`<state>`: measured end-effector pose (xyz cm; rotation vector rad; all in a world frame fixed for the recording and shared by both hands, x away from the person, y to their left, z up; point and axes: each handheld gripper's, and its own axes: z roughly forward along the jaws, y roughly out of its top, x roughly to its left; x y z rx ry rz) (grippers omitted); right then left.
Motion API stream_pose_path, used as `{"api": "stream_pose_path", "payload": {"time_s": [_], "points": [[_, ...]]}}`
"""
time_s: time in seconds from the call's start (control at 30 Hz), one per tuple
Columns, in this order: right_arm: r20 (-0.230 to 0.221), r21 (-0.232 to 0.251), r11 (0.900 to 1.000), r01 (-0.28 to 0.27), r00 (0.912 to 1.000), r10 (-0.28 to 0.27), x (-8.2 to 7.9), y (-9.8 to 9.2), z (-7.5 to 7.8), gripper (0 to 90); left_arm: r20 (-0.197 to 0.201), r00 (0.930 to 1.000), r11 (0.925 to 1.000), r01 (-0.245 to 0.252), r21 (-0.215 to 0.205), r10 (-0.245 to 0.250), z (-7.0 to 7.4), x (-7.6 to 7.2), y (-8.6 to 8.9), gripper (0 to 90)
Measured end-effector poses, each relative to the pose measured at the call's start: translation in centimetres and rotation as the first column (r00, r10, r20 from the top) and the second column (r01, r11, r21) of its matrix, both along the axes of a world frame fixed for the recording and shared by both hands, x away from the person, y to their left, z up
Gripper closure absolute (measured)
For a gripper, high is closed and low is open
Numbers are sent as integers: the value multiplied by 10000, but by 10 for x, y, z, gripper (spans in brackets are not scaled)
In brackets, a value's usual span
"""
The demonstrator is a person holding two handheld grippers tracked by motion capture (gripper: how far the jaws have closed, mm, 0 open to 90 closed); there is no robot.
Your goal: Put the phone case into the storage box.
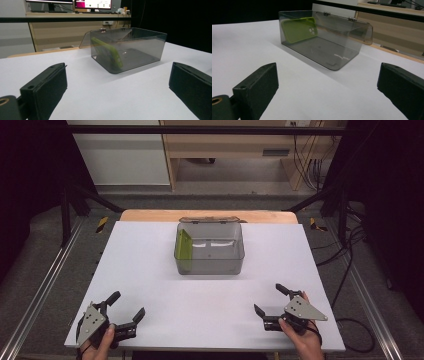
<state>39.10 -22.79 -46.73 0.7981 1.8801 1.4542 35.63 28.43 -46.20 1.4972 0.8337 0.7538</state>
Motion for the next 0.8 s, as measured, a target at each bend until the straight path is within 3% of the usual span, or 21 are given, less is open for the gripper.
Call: {"api": "stream_pose_path", "payload": {"time_s": [0.23,0.47,0.8], "points": [[-6,-34,9995,301,9995,-301,-1,-19,-1,36,-153,9999,9990,-2,456,9,-3,0,-5,14],[-95,-11,9986,530,9985,-530,0,-32,-4,36,-310,9993,9995,-210,222,217,-11,5,8,16],[-267,-6,9980,638,9976,-638,5,-26,-10,35,-346,9990,9992,-291,-257,282,-12,12,23,17]]}}
